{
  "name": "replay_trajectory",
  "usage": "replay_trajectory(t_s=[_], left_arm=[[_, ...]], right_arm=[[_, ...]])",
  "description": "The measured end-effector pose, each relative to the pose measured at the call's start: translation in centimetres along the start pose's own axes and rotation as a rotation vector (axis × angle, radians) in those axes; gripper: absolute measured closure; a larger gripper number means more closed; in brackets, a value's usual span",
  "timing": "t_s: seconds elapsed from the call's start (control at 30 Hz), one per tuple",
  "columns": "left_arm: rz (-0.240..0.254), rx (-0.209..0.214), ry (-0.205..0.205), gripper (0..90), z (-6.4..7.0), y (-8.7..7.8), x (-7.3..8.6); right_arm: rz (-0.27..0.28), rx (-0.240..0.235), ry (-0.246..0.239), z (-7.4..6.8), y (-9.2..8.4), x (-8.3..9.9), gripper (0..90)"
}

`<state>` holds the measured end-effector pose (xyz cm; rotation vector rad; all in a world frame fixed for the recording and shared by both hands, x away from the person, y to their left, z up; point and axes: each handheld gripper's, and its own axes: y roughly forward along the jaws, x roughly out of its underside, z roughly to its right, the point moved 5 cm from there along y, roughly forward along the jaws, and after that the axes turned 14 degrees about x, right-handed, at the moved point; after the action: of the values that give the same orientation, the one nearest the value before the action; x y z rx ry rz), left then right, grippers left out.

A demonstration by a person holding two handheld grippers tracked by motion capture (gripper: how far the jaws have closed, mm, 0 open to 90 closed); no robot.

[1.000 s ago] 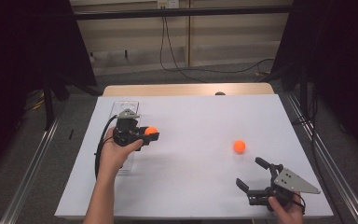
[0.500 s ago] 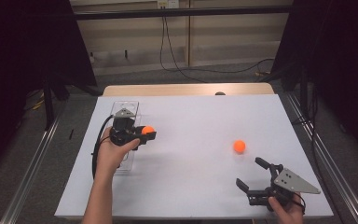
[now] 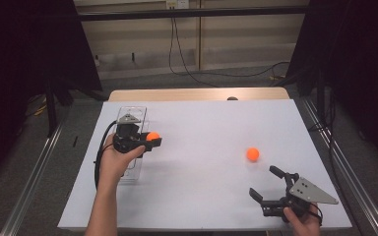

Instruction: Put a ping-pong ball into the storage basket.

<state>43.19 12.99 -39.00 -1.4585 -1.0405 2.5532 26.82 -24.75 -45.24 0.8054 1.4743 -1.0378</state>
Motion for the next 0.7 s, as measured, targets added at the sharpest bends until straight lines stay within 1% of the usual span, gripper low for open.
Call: replay_trajectory(t_s=[0.07, 0.13, 0.27, 0.37, 0.4, 0.47, 0.53, 0.7], left_arm=[[-0.002, -0.002, 0.000, 50.9, -0.04, -0.08, 0.01], [0.007, 0.000, -0.006, 50.9, -0.04, -0.09, -0.01], [0.006, 0.001, -0.003, 50.9, -0.14, -0.19, -0.01], [0.011, -0.004, -0.006, 50.9, -0.24, -0.40, -0.01], [0.010, -0.008, -0.001, 50.9, -0.33, -0.50, -0.01], [0.016, -0.011, -0.009, 50.9, -0.40, -0.57, 0.01], [0.011, -0.020, -0.003, 50.9, -0.56, -0.69, 0.05], [0.014, -0.019, -0.005, 50.9, -0.66, -0.88, 0.06]], right_arm=[[0.001, -0.001, -0.001, -0.01, 0.00, 0.00, 1.1], [0.000, -0.001, -0.001, -0.02, 0.00, 0.00, 1.1], [0.000, -0.001, 0.000, -0.03, -0.01, 0.00, 1.1], [0.000, 0.000, -0.001, -0.02, 0.00, 0.01, 1.1], [-0.001, 0.000, 0.000, -0.02, -0.01, 0.01, 1.1], [0.000, -0.001, 0.000, -0.03, 0.00, 0.00, 1.1], [-0.001, -0.001, 0.000, -0.04, 0.01, 0.01, 1.1], [-0.001, 0.000, 0.000, -0.03, -0.01, 0.01, 1.1]])
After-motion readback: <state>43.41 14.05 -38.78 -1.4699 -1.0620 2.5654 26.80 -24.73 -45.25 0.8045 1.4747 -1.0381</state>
